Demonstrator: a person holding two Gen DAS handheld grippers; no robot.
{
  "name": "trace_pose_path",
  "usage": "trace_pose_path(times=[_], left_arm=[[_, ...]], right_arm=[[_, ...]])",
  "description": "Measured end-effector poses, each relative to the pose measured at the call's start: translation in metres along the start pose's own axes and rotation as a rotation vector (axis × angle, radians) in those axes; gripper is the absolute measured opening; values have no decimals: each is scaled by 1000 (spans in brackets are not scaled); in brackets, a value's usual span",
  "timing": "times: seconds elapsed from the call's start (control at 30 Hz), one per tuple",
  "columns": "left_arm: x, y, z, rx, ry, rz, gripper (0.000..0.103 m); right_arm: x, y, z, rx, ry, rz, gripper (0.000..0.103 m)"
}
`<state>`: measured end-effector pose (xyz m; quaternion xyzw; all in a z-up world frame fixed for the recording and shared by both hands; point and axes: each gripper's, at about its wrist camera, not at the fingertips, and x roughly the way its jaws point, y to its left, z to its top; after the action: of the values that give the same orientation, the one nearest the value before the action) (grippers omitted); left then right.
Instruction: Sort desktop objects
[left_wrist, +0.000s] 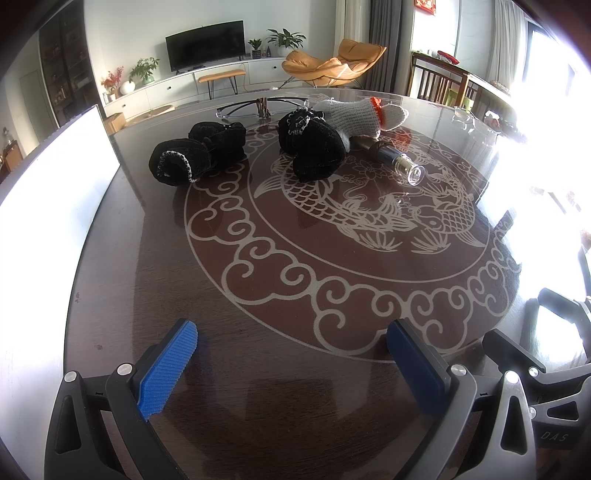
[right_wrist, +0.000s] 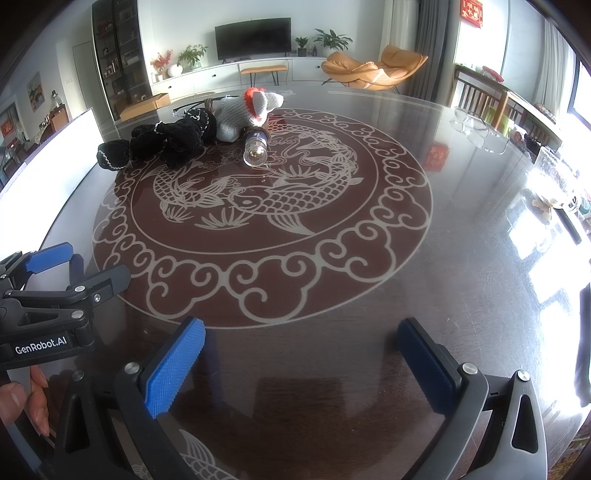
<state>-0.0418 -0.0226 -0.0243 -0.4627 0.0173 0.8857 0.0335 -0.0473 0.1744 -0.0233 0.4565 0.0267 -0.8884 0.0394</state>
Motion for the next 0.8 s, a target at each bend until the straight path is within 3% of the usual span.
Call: trace_pose_path(times=[0.17,0.4,0.5,0.57,0.7,0.8], left_arm=[[-6,12,9,-27,1,-1,103],[-13,47,74,-130,-91,172,103],[6,59,103,-145,-57,217,103],[22,63,120,-140,-39,199,103],[67,73,149,-134,72,257,103],[94,77,153,-159,124,227,103]], right_arm=[[0,0,0,0,0,0,103],[0,0,0,0,0,0,103],[0,0,0,0,0,0,103],[0,0,0,0,0,0,103],[0,0,0,0,0,0,103],[0,0,0,0,0,0,103]])
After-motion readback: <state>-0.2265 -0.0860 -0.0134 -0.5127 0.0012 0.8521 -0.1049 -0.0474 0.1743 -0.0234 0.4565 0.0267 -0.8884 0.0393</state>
